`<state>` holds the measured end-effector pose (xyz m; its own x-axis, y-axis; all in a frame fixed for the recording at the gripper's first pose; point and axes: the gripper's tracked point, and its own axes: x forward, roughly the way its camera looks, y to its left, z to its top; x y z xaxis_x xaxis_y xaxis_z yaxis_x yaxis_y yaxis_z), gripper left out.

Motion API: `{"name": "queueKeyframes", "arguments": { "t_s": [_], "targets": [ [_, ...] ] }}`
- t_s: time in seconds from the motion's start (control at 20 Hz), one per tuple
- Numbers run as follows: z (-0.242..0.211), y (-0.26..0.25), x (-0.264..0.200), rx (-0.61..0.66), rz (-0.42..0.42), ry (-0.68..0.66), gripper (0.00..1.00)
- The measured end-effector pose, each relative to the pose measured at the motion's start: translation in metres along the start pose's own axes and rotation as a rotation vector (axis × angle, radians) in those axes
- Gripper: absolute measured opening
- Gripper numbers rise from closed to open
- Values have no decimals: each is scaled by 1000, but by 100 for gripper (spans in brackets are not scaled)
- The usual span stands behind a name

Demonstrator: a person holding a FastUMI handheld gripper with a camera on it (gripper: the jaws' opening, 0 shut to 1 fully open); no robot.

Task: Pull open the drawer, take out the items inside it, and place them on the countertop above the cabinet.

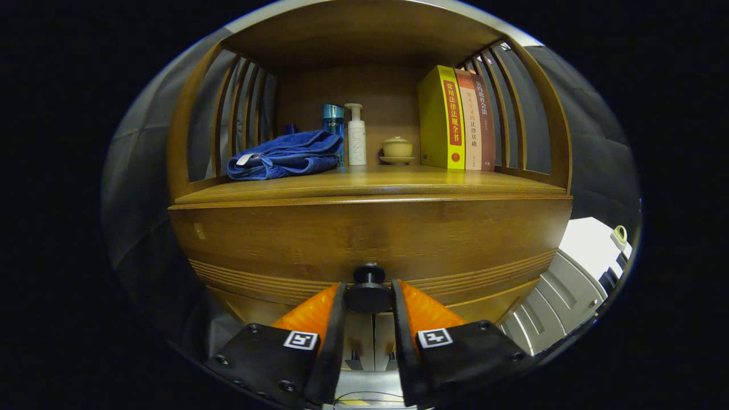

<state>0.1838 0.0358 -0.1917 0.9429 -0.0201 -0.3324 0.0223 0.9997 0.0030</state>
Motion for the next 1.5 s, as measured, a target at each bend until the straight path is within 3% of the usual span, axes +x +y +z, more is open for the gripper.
{"name": "queueKeyframes", "arguments": {
  "t_s": [0.2,0.8,1.5],
  "targets": [
    [-4,1,-9,51,13,38,47],
    [-36,1,-110,54,-21,83,46],
    [-65,2,-164,88,-21,127,46]
  ]
}}
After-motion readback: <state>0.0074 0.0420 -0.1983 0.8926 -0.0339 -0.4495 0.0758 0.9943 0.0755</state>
